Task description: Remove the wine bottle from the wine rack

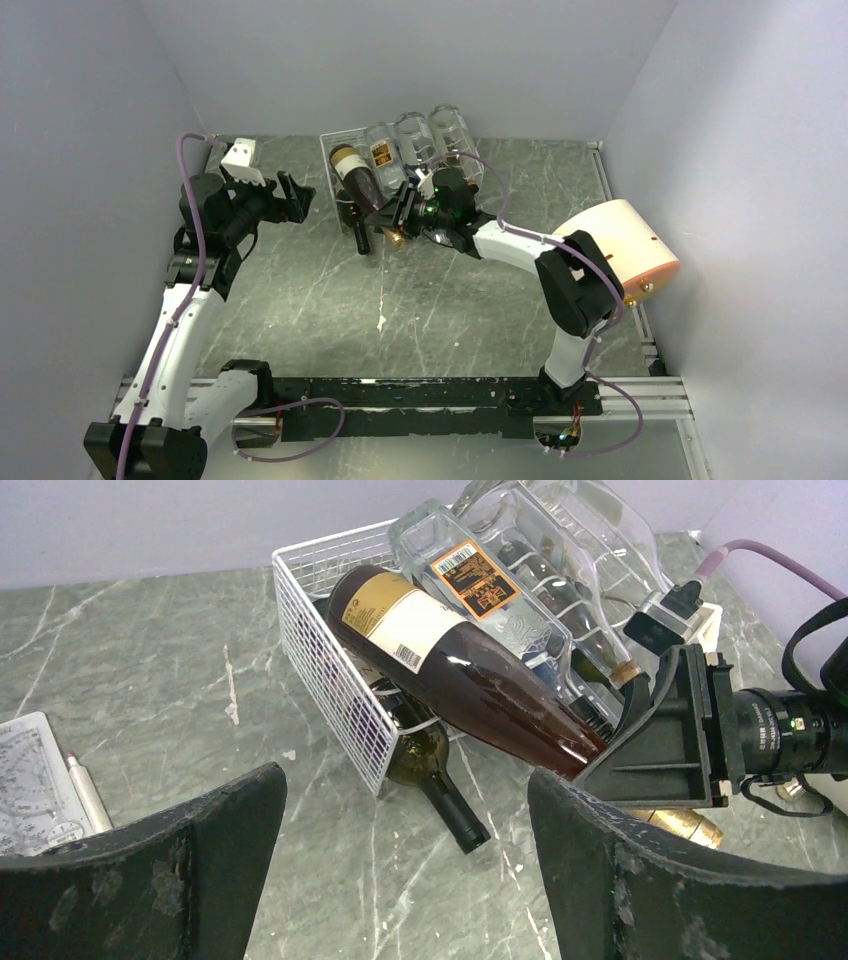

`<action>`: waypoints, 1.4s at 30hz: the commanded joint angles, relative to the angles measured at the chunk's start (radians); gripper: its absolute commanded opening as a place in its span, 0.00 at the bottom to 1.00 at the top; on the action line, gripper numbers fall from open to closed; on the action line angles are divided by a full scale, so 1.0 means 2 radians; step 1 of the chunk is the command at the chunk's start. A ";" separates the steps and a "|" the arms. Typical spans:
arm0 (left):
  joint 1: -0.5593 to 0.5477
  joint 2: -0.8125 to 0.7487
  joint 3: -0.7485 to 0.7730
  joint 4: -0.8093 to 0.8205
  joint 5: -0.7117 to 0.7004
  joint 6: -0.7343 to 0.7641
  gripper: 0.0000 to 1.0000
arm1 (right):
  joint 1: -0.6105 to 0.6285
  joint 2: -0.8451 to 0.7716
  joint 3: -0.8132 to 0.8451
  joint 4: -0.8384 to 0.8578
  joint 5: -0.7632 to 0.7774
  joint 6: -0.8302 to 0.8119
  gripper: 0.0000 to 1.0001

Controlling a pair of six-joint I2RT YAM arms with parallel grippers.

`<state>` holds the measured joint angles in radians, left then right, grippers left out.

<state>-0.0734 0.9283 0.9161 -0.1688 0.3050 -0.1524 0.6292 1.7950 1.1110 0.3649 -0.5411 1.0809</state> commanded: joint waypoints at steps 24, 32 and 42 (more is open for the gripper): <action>-0.032 -0.035 -0.055 0.109 0.120 0.030 0.94 | -0.049 -0.224 -0.051 0.103 -0.109 0.032 0.00; -0.072 -0.029 -0.064 0.122 0.161 0.042 0.94 | -0.053 -0.273 -0.076 -0.005 -0.171 -0.008 0.00; -0.192 -0.019 -0.071 0.099 0.156 0.060 0.94 | -0.054 -0.326 -0.143 -0.109 -0.223 -0.073 0.00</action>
<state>-0.3523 0.8753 0.7635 0.0525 0.6163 -0.0872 0.5255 1.2491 0.7929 -0.0463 -0.8425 1.0710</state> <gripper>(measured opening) 0.941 0.434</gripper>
